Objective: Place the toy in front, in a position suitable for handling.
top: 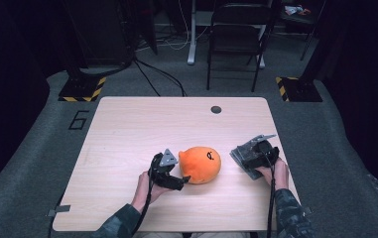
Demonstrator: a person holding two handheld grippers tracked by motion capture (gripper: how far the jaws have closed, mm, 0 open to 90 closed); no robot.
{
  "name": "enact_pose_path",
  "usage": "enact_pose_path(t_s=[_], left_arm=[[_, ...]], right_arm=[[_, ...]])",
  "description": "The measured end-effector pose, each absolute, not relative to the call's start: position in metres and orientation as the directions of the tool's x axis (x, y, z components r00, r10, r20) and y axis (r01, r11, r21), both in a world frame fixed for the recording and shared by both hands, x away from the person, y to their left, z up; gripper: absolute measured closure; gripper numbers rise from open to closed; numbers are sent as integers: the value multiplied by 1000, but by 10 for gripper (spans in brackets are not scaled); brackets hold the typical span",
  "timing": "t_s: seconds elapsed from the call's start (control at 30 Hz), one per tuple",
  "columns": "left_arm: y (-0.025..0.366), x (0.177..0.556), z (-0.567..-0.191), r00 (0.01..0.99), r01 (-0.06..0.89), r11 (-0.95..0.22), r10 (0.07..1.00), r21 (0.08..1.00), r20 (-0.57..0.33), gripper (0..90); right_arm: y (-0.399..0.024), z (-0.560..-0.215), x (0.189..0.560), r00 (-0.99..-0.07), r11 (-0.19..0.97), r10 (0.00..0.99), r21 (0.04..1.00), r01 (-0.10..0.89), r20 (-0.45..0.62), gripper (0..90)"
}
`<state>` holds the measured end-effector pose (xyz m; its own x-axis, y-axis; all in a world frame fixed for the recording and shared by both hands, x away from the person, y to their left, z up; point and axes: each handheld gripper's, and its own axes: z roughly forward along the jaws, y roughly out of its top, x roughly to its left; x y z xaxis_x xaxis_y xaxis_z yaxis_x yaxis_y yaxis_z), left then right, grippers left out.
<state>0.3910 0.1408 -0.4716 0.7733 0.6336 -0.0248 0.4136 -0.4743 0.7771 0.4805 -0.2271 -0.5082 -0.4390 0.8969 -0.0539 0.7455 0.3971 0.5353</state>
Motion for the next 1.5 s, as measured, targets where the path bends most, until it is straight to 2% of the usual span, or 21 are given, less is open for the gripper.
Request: enact_pose_path(t_s=[0.23,0.63,0.67,0.7,0.8,0.87,0.9,0.93,1.07,1.3,1.33,1.37,1.4,1.5], left_arm=[[138,392,-474,768,421,-487,640,765,-16,160],[133,392,-479,771,425,-500,637,755,-11,183],[132,392,-480,772,427,-501,636,753,-15,202],[132,392,-480,772,424,-503,636,753,-10,202],[132,392,-481,772,435,-505,636,746,-19,229],[132,392,-483,772,436,-499,635,749,-26,255],[133,393,-483,772,436,-496,635,751,-28,278],[133,393,-483,770,437,-490,637,754,-33,278],[134,394,-483,771,435,-486,636,758,-34,364],[134,394,-484,774,432,-486,632,760,-35,371],[135,394,-484,773,432,-486,633,760,-35,381],[135,394,-484,773,434,-483,634,761,-38,381],[135,395,-484,772,432,-483,635,762,-36,397],[135,395,-485,765,437,-475,643,764,-37,480]], right_arm=[[-230,-511,480,-433,379,901,551,743,-36,0],[-226,-509,480,-365,322,931,529,785,-26,2],[-227,-509,478,-345,298,938,535,791,-12,73],[-227,-509,478,-345,298,938,535,791,-12,73],[-229,-506,476,-334,284,942,548,787,-9,190],[-231,-504,475,-325,275,946,559,783,-9,309],[-233,-503,473,-321,270,947,567,778,-11,430],[-233,-503,473,-321,270,947,567,778,-11,430],[-236,-503,471,-329,279,944,593,755,-24,593],[-235,-501,471,-328,275,945,583,765,-15,569],[-235,-501,471,-319,269,947,585,765,-18,659],[-235,-501,471,-319,269,947,585,765,-18,659],[-236,-501,471,-318,277,947,592,757,-37,700],[-237,-501,471,-326,283,945,601,748,-40,743]])
